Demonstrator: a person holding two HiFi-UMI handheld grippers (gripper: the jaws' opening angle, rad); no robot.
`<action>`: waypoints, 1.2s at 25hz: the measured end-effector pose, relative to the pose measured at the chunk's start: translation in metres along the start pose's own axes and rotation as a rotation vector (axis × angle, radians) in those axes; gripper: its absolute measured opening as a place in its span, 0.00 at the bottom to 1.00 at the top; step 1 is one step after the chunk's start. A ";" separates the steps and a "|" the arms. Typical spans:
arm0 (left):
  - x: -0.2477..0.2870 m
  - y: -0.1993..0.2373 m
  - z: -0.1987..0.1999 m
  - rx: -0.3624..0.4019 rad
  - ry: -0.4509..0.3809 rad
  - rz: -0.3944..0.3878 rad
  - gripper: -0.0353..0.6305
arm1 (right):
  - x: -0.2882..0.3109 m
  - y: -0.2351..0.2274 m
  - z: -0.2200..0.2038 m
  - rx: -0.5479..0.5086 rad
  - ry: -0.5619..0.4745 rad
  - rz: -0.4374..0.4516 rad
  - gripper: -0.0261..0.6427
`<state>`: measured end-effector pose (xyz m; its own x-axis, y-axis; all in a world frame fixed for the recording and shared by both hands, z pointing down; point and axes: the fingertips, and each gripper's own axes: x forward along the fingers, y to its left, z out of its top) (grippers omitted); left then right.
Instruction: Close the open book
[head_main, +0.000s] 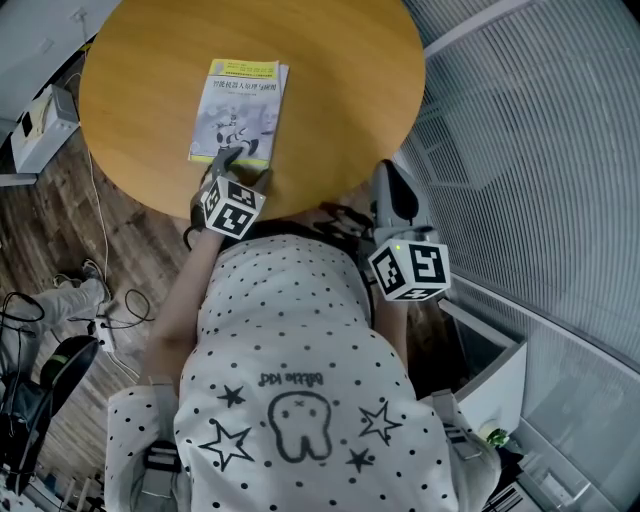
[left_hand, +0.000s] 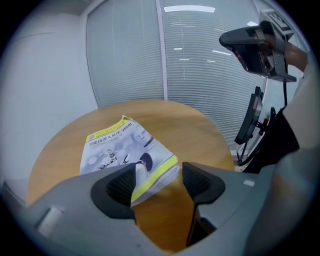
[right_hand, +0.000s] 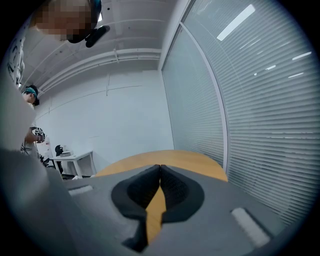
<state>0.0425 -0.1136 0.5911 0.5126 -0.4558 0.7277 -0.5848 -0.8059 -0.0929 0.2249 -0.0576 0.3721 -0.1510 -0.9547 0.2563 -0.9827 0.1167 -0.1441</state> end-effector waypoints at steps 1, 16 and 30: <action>0.000 0.001 -0.001 -0.001 0.000 0.000 0.50 | 0.001 0.001 0.000 -0.001 0.000 0.001 0.05; -0.014 0.009 0.004 -0.039 -0.028 0.042 0.23 | 0.005 0.004 -0.001 -0.005 0.019 0.020 0.05; -0.064 0.014 0.033 -0.135 -0.151 0.059 0.18 | 0.014 0.011 0.004 -0.012 0.018 0.054 0.05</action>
<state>0.0226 -0.1083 0.5204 0.5577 -0.5600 0.6127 -0.6901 -0.7230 -0.0326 0.2129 -0.0712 0.3699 -0.2052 -0.9419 0.2660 -0.9744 0.1709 -0.1463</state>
